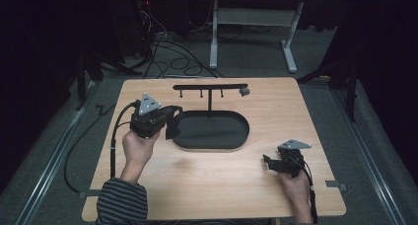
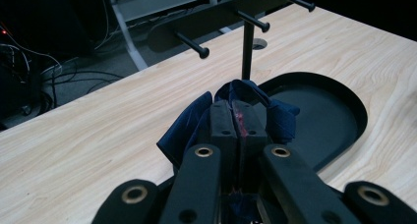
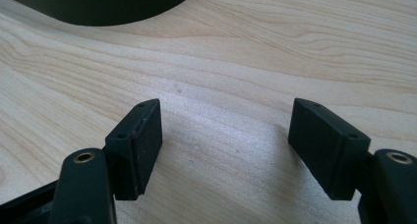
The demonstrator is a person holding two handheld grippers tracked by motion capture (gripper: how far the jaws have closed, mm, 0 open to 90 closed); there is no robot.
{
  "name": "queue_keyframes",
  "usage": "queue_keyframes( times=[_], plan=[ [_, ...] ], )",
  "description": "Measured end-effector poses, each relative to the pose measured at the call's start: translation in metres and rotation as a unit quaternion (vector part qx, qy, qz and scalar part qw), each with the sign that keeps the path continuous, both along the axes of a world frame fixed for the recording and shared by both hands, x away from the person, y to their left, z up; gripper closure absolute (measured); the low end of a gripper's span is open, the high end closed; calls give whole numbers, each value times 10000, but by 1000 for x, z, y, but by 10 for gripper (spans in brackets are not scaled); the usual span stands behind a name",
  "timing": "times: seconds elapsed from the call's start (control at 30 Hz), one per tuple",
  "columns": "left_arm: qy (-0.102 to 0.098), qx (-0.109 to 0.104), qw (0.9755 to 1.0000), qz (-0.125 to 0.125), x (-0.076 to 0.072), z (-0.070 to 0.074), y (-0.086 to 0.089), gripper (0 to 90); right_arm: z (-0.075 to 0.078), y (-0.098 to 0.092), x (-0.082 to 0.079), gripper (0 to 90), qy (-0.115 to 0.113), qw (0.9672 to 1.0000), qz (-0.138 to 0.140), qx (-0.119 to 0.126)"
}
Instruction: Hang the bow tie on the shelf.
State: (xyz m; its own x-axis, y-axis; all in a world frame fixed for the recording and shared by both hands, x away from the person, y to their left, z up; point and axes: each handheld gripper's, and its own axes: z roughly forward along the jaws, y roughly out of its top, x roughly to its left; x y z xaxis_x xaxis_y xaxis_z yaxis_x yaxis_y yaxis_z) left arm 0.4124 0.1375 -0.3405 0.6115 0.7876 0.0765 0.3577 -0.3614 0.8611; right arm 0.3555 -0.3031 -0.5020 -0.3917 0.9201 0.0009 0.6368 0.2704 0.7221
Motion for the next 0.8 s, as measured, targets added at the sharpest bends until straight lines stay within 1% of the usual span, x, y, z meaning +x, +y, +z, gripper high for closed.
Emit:
queue_keyframes(
  times=[0.07,0.1,0.13,0.33,0.47,0.63,0.8],
  plan=[
    [-6,15,10000,32,3,2,-2,887,0,0,0,301,2,10000,-4,-6],
    [-28,-16,10000,60,4,3,-3,887,0,0,0,301,1,10000,-2,-9],
    [-31,16,10000,69,5,4,-3,887,0,0,0,301,2,10000,-2,-5],
    [-156,34,9997,172,9,11,-8,886,0,0,0,301,-7,10000,18,-19],
    [-180,71,9996,216,14,14,-12,886,0,0,0,301,-3,10000,14,-10],
    [-258,111,9992,298,20,16,-17,886,0,0,0,301,-7,10000,23,-14],
    [-288,172,9988,356,25,16,-24,886,0,0,0,301,-6,10000,23,-16]
  ],
)
